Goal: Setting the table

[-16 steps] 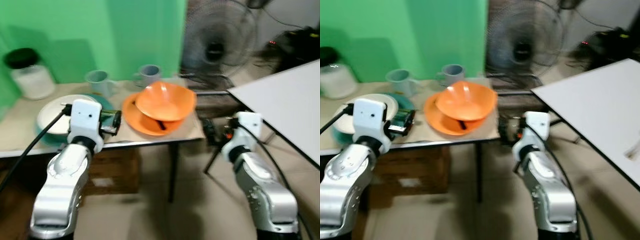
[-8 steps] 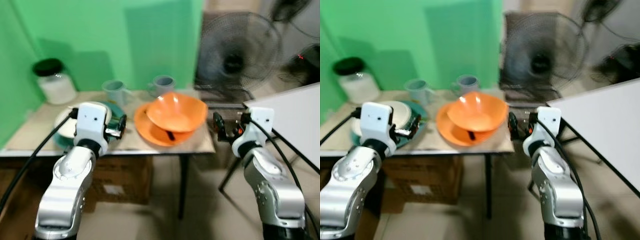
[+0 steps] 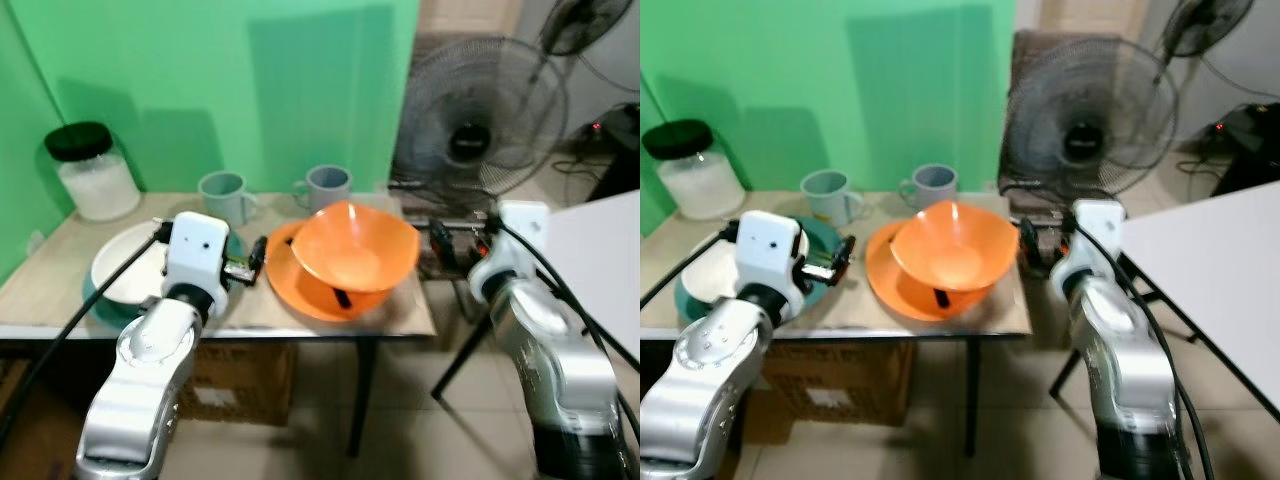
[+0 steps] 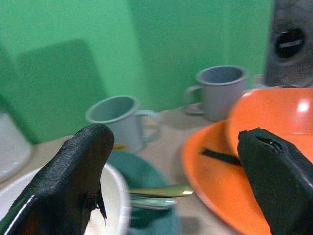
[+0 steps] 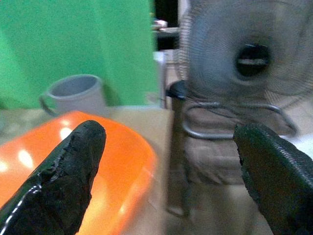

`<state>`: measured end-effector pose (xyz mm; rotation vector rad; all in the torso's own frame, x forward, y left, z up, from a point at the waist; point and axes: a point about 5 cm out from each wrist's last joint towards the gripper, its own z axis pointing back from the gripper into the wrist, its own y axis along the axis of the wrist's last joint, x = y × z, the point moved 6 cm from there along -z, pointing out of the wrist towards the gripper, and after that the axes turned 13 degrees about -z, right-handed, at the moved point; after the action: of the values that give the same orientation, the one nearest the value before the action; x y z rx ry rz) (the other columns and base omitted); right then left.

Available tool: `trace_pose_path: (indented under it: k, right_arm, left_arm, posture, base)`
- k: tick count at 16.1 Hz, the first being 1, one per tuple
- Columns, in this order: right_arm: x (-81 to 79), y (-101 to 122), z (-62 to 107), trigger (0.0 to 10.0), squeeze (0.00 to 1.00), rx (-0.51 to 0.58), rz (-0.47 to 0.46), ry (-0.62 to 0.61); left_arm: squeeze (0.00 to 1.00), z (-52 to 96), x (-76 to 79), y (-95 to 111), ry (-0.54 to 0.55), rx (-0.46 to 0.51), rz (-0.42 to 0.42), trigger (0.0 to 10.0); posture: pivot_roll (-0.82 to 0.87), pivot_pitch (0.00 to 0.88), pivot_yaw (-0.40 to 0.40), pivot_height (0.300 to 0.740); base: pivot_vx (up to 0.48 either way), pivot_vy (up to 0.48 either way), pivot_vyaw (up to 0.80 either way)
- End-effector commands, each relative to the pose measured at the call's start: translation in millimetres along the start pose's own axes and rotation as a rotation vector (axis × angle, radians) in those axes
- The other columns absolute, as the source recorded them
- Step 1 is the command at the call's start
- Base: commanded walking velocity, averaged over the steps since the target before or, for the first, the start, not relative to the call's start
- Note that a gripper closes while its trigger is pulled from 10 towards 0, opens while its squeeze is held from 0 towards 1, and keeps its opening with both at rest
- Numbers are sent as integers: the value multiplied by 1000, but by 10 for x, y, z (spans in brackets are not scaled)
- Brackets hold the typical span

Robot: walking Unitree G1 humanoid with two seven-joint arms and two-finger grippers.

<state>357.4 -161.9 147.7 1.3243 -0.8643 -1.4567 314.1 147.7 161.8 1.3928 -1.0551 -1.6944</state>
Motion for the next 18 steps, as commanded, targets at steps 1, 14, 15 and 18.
trace_pose_path:
  k: [1,14,15,18]
  right_arm:
    - [40,-181,-100,10000,0,-111,-28,-39]
    - [165,-227,-664,10000,0,-455,-454,-72]
    - [128,-290,-669,3843,0,-490,-507,-62]
    - [19,-337,-669,0,0,-532,-572,-13]
  left_arm:
    - [1000,10,-14,-12,7,-4,-31,10000]
    - [996,229,496,213,-430,114,-95,10000]
    - [992,233,516,220,-440,116,-95,10000]
    - [988,247,531,212,-449,113,-95,10000]
  posture:
    - [-16,0,-26,740]
    - [-36,0,-92,740]
    - [-33,0,-95,740]
    - [-31,0,-100,740]
  base:
    - [0,0,0]
    - [0,0,0]
    - [0,0,0]
    - [0,0,0]
